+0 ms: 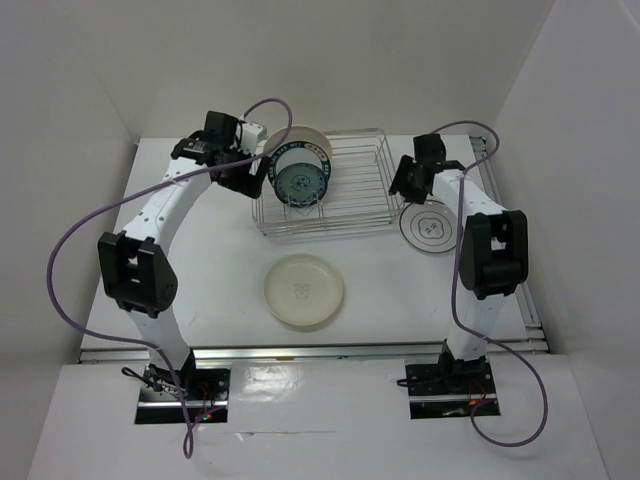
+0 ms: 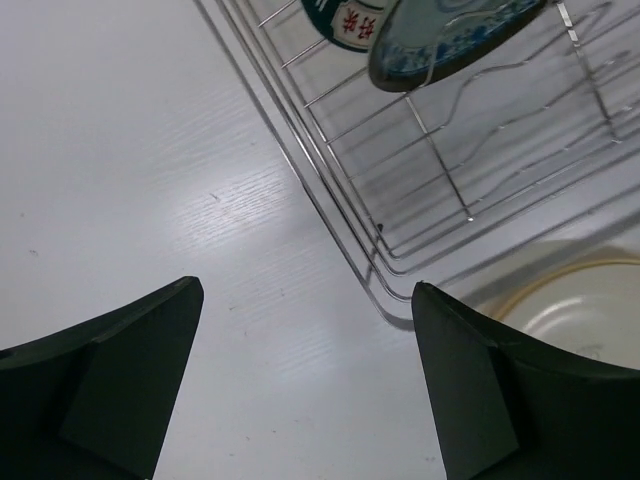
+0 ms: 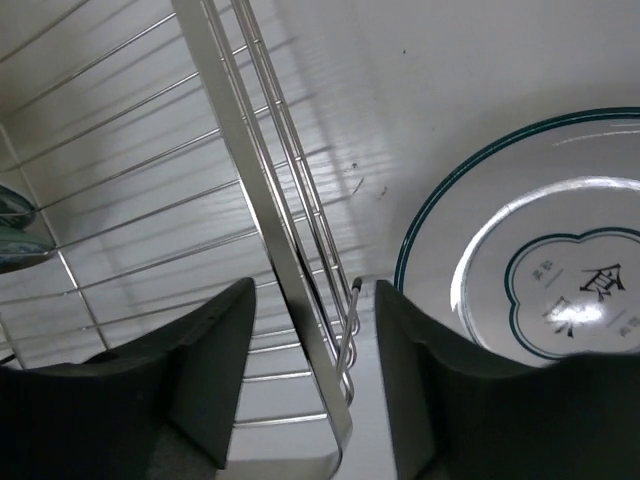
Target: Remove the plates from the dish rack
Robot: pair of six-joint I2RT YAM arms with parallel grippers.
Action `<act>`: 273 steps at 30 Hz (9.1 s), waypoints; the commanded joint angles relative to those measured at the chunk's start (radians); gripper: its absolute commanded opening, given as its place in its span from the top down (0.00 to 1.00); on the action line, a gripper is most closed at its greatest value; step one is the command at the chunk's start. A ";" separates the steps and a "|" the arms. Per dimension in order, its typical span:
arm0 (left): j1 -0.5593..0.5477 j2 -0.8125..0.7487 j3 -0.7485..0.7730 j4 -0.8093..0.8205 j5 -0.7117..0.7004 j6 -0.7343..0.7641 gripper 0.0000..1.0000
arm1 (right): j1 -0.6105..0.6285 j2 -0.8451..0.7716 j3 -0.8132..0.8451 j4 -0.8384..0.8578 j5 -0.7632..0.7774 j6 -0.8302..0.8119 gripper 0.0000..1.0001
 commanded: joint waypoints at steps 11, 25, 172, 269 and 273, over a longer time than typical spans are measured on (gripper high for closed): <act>0.041 0.158 0.071 0.134 -0.063 0.010 0.00 | 0.101 0.037 0.041 0.026 0.041 0.015 0.76; -0.115 0.357 0.365 0.134 -0.043 0.342 0.16 | 0.110 0.037 0.053 -0.037 0.040 0.068 0.72; -0.069 0.521 0.482 0.369 -0.094 0.378 0.07 | -0.138 -0.569 -0.616 -0.281 -0.333 0.160 0.03; 0.020 0.318 0.140 0.139 -0.071 -0.083 0.14 | -0.310 -0.707 -0.436 0.011 0.054 0.371 1.00; 0.020 0.367 0.140 0.139 -0.081 -0.060 0.21 | -0.321 -0.656 -0.479 0.060 0.043 0.371 1.00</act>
